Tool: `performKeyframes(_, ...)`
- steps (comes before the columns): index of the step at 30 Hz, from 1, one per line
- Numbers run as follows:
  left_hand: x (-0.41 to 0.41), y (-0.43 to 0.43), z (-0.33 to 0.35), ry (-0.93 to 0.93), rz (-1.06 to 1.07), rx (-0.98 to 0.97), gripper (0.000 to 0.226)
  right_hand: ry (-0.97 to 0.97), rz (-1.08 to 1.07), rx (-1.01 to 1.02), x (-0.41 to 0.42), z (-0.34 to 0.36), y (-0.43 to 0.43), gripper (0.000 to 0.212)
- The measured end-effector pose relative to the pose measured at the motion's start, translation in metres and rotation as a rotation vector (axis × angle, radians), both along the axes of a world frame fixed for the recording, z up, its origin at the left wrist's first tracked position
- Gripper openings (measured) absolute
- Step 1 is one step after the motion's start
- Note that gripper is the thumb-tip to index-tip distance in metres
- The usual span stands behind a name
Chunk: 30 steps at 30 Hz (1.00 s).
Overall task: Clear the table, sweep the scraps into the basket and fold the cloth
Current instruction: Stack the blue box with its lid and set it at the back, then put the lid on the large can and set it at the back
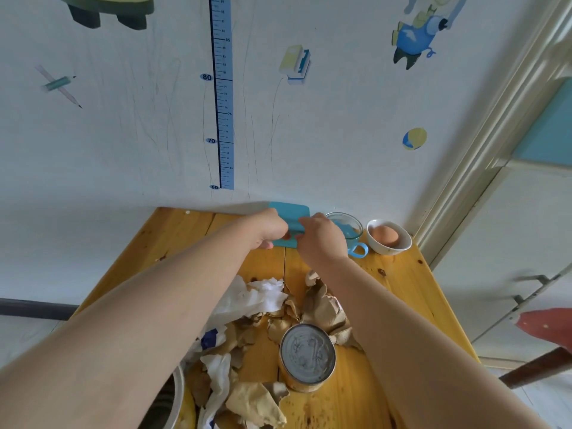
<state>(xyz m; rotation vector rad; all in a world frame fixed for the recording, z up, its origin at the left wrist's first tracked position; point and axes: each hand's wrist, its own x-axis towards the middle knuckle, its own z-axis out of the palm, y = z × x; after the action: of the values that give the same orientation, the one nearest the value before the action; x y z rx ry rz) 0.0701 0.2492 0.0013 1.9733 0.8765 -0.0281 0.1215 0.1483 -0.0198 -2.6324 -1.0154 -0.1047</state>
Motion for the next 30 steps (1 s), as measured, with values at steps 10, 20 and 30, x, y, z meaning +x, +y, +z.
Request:
performKeyframes(10, -0.087, -0.018, 0.069, -0.393, -0.015, 0.247, 0.016, 0.169, 0.431, -0.076, -0.082, 0.028, -0.084, 0.044)
performKeyframes(20, -0.160, -0.023, 0.062, -0.372, -0.046, 0.354, 0.021, 0.131, 0.331, -0.397, -0.118, 0.014, -0.107, 0.080)
performKeyframes(30, -0.171, 0.009, 0.041, -0.392, 0.038, 0.225, 0.019, 0.112, 0.250, -0.125, -0.101, 0.053, -0.067, 0.067)
